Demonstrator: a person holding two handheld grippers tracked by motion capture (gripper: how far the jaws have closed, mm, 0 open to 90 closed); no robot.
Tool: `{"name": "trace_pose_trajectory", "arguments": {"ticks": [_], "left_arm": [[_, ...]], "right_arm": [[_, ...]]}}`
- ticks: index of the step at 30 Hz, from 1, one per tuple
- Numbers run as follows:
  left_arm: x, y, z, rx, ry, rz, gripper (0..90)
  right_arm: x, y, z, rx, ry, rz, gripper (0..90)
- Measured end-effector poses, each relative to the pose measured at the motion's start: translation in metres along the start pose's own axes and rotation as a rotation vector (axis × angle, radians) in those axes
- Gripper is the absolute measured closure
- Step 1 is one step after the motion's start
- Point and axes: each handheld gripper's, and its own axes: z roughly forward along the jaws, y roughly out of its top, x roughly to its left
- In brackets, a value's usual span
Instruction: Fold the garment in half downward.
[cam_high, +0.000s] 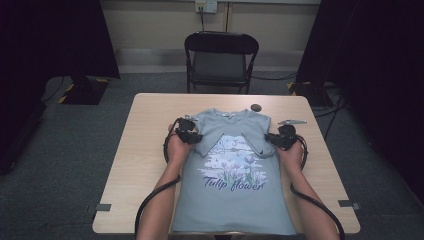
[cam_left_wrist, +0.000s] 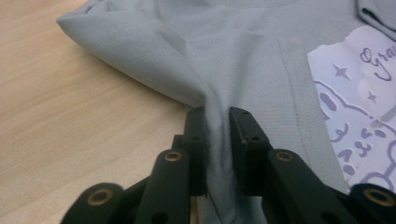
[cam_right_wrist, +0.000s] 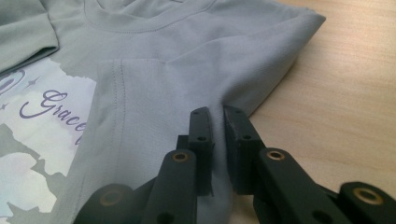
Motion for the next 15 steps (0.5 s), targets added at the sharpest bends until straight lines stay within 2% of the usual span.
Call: {"name": "trace_pose_trajectory", "arguments": {"ticks": [1, 4, 7, 11, 15], "left_arm": [[0.0001, -0.0005, 0.0002, -0.006, -0.01, -0.018, 79.7], [0.0009, -0.001, 0.0001, -0.008, -0.018, -0.02, 81.6], [-0.001, 0.001, -0.0004, 0.011, -0.005, 0.015, 82.1], [-0.006, 0.0053, -0.002, 0.034, 0.019, 0.056, 82.7], [-0.0063, 0.009, -0.0068, 0.025, 0.009, 0.047, 82.9]], "right_arm": [[0.0002, 0.0004, 0.0, 0.004, 0.001, 0.003, 82.9], [0.0002, 0.0026, 0.0001, 0.021, 0.002, 0.007, 83.4], [0.0012, 0.0048, 0.0003, 0.037, -0.005, 0.003, 83.7], [0.0049, 0.0055, -0.0005, 0.042, -0.023, -0.026, 84.0], [0.0069, 0.0068, -0.0031, 0.044, -0.021, -0.046, 84.1]]}}
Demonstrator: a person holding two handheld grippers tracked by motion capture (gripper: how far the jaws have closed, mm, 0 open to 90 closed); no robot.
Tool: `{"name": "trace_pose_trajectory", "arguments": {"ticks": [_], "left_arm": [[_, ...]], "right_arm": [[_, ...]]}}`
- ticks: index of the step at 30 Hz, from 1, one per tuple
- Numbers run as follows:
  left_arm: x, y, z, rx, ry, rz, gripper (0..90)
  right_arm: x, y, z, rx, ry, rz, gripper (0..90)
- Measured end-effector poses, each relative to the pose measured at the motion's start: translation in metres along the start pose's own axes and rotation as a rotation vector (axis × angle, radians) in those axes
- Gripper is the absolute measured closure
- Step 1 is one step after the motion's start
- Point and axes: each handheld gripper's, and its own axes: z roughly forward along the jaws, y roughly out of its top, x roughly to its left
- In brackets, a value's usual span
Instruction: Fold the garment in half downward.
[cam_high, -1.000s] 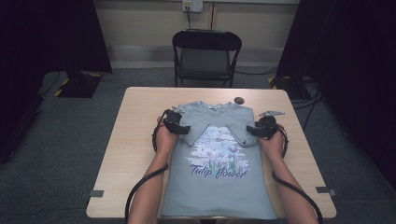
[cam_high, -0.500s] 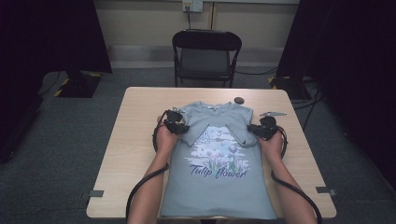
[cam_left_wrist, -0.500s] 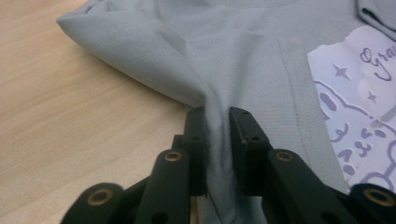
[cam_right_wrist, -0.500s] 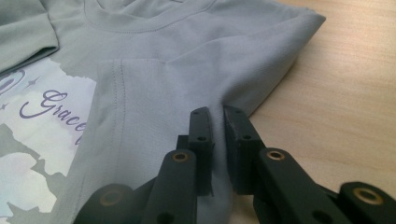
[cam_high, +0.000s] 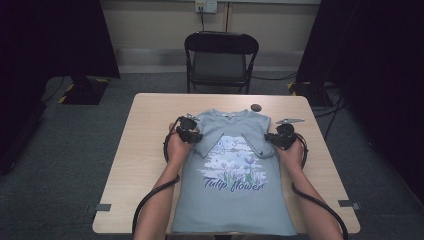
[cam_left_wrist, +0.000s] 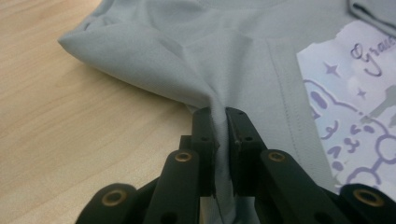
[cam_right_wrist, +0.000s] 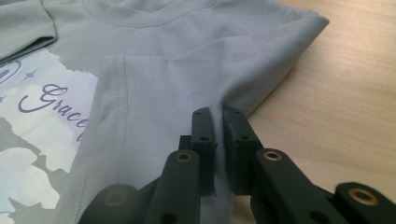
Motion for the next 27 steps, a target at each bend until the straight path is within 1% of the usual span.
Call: {"name": "trace_pose_trajectory", "arguments": {"ticks": [2, 5, 6, 8, 11, 13, 16, 19, 24, 25, 26, 27], "left_arm": [[0.0, 0.002, -0.003, -0.001, -0.006, -0.003, 82.9], [0.0, 0.005, -0.007, -0.002, -0.009, -0.002, 82.9], [0.0, 0.007, -0.008, -0.003, -0.011, 0.001, 82.9], [0.0, 0.009, -0.009, -0.006, -0.019, -0.003, 82.9], [0.001, 0.013, -0.012, -0.003, -0.026, 0.004, 82.9], [0.002, 0.015, -0.014, -0.01, -0.033, -0.001, 82.8], [0.004, 0.02, -0.017, -0.016, -0.029, 0.001, 82.8], [0.006, 0.025, -0.02, -0.026, -0.028, 0.003, 82.8], [0.008, 0.038, -0.027, -0.041, -0.011, 0.018, 82.8], [0.008, 0.041, -0.028, -0.051, -0.007, 0.012, 82.8], [0.009, 0.043, -0.029, -0.054, -0.003, 0.019, 82.9], [0.01, 0.046, -0.03, -0.058, -0.001, 0.013, 82.9]], "right_arm": [[-0.001, 0.002, -0.003, -0.008, 0.004, -0.006, 84.1], [-0.002, 0.005, -0.008, -0.012, 0.018, 0.006, 84.1], [-0.002, 0.007, -0.009, -0.012, 0.017, -0.001, 84.1], [-0.002, 0.01, -0.012, -0.014, 0.022, -0.003, 84.1], [-0.002, 0.014, -0.014, -0.016, 0.029, -0.006, 84.2], [-0.002, 0.017, -0.015, -0.014, 0.024, -0.01, 84.2], [-0.002, 0.022, -0.015, -0.022, 0.026, -0.003, 84.3], [-0.001, 0.029, -0.015, -0.022, 0.016, -0.015, 84.3], [0.0, 0.046, -0.016, -0.034, 0.008, -0.025, 84.3], [0.001, 0.05, -0.016, -0.038, 0.002, -0.031, 84.4], [0.001, 0.053, -0.016, -0.041, -0.002, -0.033, 84.3], [0.001, 0.057, -0.017, -0.047, -0.002, -0.031, 84.3]]}}
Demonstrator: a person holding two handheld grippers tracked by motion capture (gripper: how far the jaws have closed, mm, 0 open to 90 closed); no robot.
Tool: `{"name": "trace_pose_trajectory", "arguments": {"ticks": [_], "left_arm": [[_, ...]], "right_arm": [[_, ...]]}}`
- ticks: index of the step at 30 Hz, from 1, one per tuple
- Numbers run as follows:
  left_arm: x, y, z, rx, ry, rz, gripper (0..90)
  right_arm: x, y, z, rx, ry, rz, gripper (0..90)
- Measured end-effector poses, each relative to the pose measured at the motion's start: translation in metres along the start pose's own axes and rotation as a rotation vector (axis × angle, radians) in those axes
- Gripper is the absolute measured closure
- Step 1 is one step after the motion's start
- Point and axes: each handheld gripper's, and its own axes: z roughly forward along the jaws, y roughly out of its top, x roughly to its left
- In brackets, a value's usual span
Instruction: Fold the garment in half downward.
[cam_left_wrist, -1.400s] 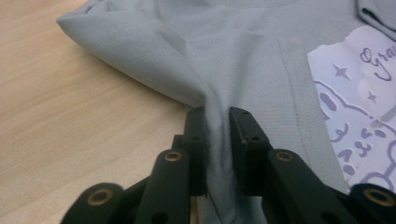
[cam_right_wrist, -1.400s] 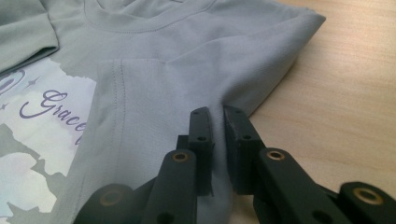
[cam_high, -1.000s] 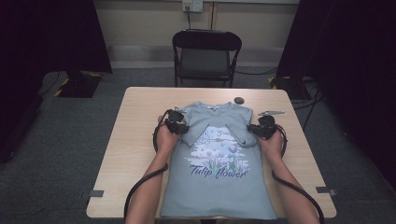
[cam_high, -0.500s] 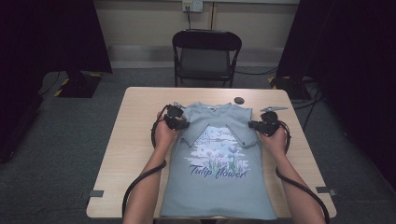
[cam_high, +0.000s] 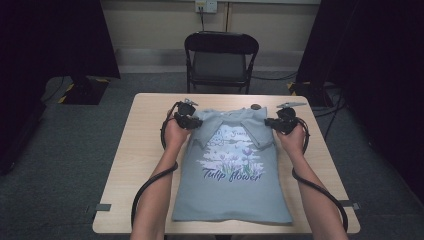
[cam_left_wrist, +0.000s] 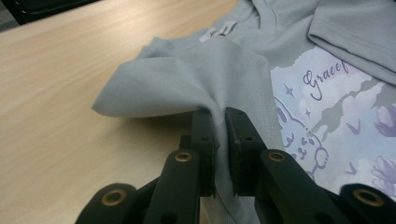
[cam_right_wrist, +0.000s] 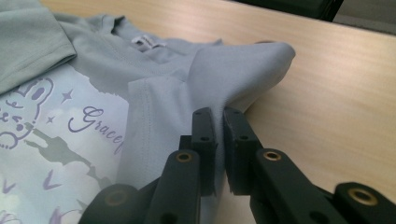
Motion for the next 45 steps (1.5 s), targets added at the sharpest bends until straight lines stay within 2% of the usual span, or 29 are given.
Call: {"name": "trace_pose_trajectory", "arguments": {"ticks": [3, 9, 11, 14, 18, 23, 33, 45], "left_arm": [[0.004, 0.007, -0.002, -0.005, 0.011, 0.01, 82.9], [0.012, 0.018, -0.006, -0.046, 0.015, -0.01, 82.9], [0.013, 0.022, -0.008, -0.053, 0.012, -0.013, 82.9], [0.012, 0.022, -0.011, -0.05, 0.01, 0.005, 82.9], [0.008, 0.018, -0.014, -0.058, -0.004, 0.005, 82.8], [0.003, 0.015, -0.021, -0.058, -0.014, 0.011, 82.8], [0.0, 0.005, -0.031, -0.05, -0.031, 0.024, 82.7], [-0.006, -0.013, -0.034, -0.04, -0.047, 0.034, 82.7]], "right_arm": [[-0.001, 0.01, 0.0, -0.013, -0.013, -0.008, 84.3], [-0.004, 0.028, -0.001, -0.052, -0.016, -0.011, 84.4], [-0.004, 0.033, -0.002, -0.052, -0.005, -0.009, 84.4], [-0.004, 0.035, -0.004, -0.059, 0.009, -0.02, 84.4], [-0.002, 0.031, -0.011, -0.08, 0.025, -0.02, 84.3], [0.0, 0.024, -0.019, -0.067, 0.031, -0.023, 84.4], [0.005, 0.014, -0.034, -0.082, 0.061, -0.013, 84.4], [0.012, -0.006, -0.045, -0.085, 0.099, -0.018, 84.3]]}}
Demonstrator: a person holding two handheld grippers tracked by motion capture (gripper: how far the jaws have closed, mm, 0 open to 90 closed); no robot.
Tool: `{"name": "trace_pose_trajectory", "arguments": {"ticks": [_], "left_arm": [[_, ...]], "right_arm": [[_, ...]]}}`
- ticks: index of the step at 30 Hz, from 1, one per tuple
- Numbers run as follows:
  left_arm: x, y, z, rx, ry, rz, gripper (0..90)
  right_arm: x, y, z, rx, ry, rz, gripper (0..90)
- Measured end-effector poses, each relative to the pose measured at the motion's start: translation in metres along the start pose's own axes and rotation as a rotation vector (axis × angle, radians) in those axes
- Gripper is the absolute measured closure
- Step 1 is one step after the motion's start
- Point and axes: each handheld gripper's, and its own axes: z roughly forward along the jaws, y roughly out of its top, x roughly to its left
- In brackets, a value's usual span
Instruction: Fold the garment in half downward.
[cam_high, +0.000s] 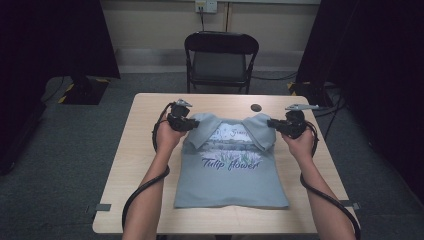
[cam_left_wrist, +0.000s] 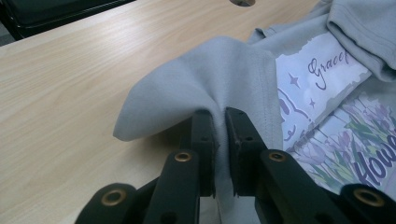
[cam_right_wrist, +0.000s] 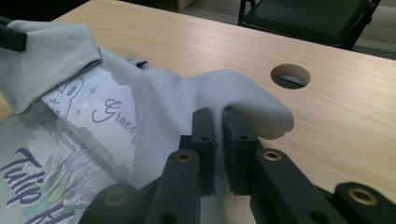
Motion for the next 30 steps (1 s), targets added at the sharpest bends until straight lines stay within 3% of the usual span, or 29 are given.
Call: {"name": "trace_pose_trajectory", "arguments": {"ticks": [15, 30], "left_arm": [[-0.01, -0.026, 0.004, 0.009, -0.01, 0.02, 82.6], [-0.021, -0.056, 0.008, 0.048, -0.011, 0.027, 82.4]], "right_arm": [[0.011, -0.026, -0.004, 0.008, 0.034, -0.021, 84.2], [0.023, -0.052, -0.007, 0.025, 0.026, -0.046, 83.6]]}}
